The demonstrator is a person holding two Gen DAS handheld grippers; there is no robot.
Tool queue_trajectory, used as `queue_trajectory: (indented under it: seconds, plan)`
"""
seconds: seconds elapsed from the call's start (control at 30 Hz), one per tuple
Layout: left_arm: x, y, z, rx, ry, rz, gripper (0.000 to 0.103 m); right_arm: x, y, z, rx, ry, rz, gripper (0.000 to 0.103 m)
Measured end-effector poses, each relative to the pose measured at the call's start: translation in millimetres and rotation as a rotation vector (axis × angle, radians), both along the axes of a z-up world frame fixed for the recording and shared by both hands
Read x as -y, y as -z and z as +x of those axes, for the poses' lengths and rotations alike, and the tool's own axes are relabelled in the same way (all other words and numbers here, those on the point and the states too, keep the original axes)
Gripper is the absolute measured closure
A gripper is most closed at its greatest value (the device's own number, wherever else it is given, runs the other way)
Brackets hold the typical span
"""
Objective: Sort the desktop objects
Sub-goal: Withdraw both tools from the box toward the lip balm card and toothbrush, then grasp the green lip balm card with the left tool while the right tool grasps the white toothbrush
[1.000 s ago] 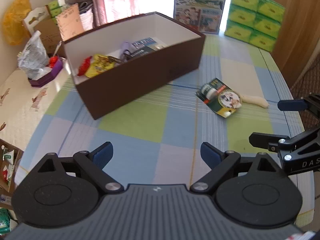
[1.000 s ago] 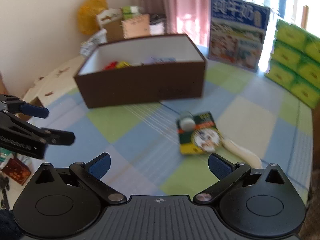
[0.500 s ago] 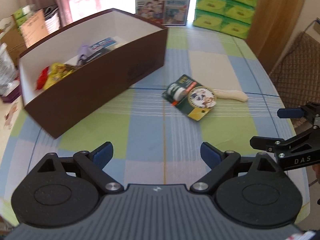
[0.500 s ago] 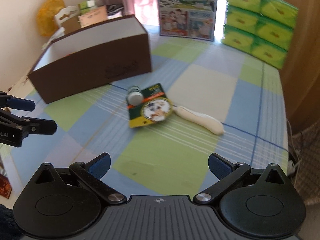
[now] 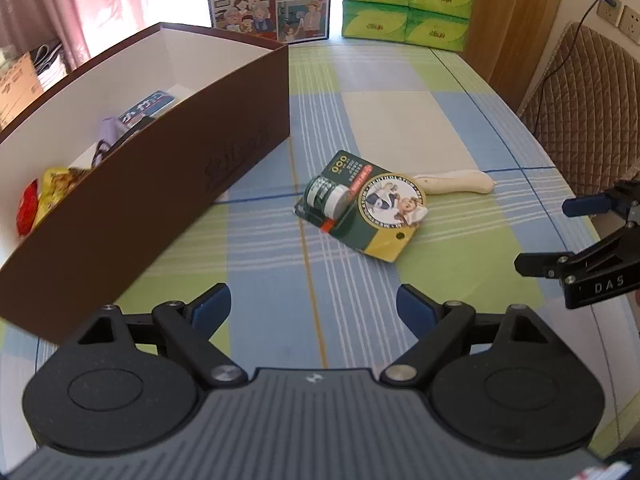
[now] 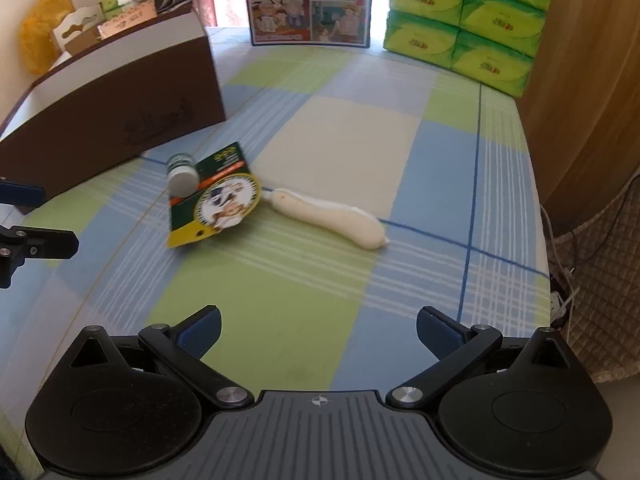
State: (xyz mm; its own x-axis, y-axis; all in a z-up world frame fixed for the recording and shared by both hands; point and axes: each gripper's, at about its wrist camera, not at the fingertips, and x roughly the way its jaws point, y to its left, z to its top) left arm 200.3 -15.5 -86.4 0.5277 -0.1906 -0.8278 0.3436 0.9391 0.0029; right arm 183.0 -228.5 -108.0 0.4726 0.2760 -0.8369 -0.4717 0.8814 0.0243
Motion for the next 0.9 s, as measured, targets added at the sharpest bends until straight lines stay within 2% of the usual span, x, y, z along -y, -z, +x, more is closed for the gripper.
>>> queue_trajectory:
  seconds: [0.27, 0.43, 0.9]
  plan:
    - [9, 10, 38, 0.025, 0.083, 0.016, 0.017, -4, 0, 24, 0.003, 0.010, 0.001, 0.002]
    - [14, 18, 59, 0.018, 0.136, 0.023, 0.021, -6, 4, 40, -0.001, 0.015, -0.003, 0.002]
    - [28, 41, 98, -0.008, 0.221, 0.032, 0.024, -3, 25, 72, -0.017, 0.017, -0.020, 0.002]
